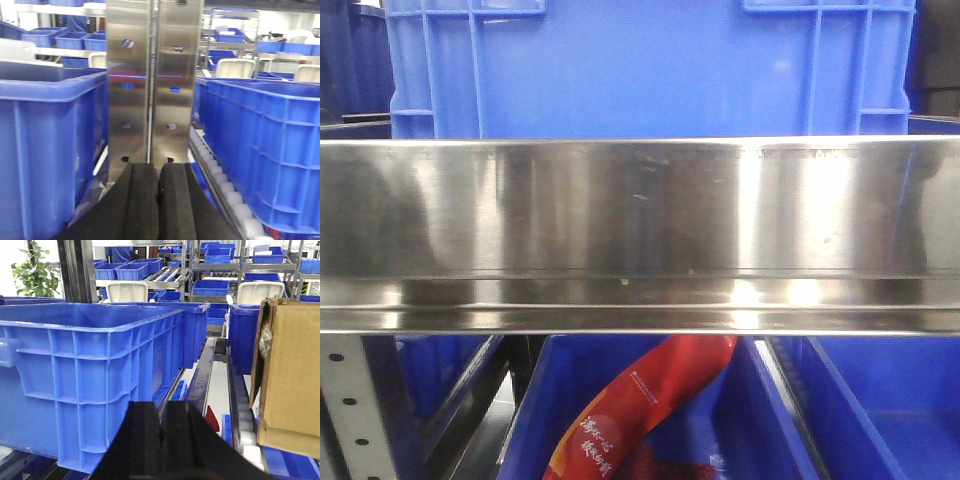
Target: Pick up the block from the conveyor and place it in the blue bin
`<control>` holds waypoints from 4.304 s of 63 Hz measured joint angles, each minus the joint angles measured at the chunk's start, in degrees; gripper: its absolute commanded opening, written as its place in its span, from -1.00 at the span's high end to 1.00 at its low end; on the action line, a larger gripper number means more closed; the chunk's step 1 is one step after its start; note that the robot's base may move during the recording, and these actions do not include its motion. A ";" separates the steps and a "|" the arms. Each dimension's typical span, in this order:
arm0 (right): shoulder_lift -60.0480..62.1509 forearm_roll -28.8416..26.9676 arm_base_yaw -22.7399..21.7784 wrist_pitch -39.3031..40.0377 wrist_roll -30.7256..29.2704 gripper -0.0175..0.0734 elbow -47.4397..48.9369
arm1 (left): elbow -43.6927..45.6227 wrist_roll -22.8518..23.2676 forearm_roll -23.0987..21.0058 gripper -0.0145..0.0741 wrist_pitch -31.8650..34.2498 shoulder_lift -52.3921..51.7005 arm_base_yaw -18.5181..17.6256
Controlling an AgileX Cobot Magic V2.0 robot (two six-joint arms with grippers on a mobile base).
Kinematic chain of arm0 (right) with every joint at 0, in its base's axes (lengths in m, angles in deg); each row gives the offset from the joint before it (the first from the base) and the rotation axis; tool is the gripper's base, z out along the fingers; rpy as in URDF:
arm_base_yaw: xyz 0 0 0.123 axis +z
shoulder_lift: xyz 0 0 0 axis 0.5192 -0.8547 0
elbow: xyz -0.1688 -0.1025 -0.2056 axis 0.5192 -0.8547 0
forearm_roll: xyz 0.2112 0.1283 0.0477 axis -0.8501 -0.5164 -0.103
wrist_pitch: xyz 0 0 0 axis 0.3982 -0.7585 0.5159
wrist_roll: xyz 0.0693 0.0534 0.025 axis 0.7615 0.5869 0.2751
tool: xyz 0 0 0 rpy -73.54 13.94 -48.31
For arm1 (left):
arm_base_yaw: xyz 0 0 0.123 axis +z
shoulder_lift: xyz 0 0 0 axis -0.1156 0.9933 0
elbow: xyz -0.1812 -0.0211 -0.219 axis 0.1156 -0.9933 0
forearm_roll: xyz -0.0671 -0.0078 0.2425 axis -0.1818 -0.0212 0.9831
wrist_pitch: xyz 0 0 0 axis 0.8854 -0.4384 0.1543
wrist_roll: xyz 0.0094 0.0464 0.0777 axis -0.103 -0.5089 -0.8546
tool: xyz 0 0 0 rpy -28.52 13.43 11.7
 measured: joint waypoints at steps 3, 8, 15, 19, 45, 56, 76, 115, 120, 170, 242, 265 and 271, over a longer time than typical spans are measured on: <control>0.00 0.00 0.00 0.00 0.00 0.97 0.00 | -0.04 0.00 0.08 0.92 -0.14 0.00 0.23; 0.00 0.00 0.00 0.00 0.00 0.97 0.00 | -0.04 0.00 0.08 0.92 -0.18 0.00 0.26; 0.00 0.00 0.00 0.00 0.00 0.97 0.00 | -0.04 0.00 0.08 0.92 -0.27 0.00 0.26; 0.00 0.00 0.00 0.00 0.00 0.97 0.00 | -0.04 0.00 0.08 0.92 -0.27 0.00 0.26; 5.63 0.78 -8.69 3.80 0.00 0.97 -9.17 | -0.04 0.00 0.08 0.92 -0.05 0.00 0.26; 12.08 0.78 -11.46 8.09 0.00 0.97 -18.78 | -0.04 0.00 0.08 0.92 -0.05 0.00 0.26; 13.50 0.78 -12.06 9.58 0.08 0.97 -22.03 | -0.13 0.00 0.08 0.92 0.10 -0.08 0.26; 13.60 0.78 -12.06 10.48 0.08 0.97 -22.03 | -0.13 0.00 0.08 0.92 0.10 -0.08 0.26; 13.60 0.78 -12.06 10.48 0.08 0.97 -22.03 | -0.13 0.00 0.08 0.92 0.10 -0.08 0.26; 13.60 0.78 -12.06 10.63 0.08 0.97 -22.11 | -15.93 17.02 15.21 0.92 20.55 -0.21 -1.94; 13.60 0.78 -12.06 10.63 0.08 0.97 -22.16 | -22.66 2.98 6.47 0.92 18.57 -2.61 -6.72; 13.60 0.78 -12.06 10.63 0.08 0.97 -22.16 | -22.66 2.98 6.47 0.92 18.57 -2.61 -6.72; 13.60 0.78 -12.06 10.63 0.08 0.97 -22.16 | -22.66 2.98 6.47 0.92 18.57 -2.61 -6.72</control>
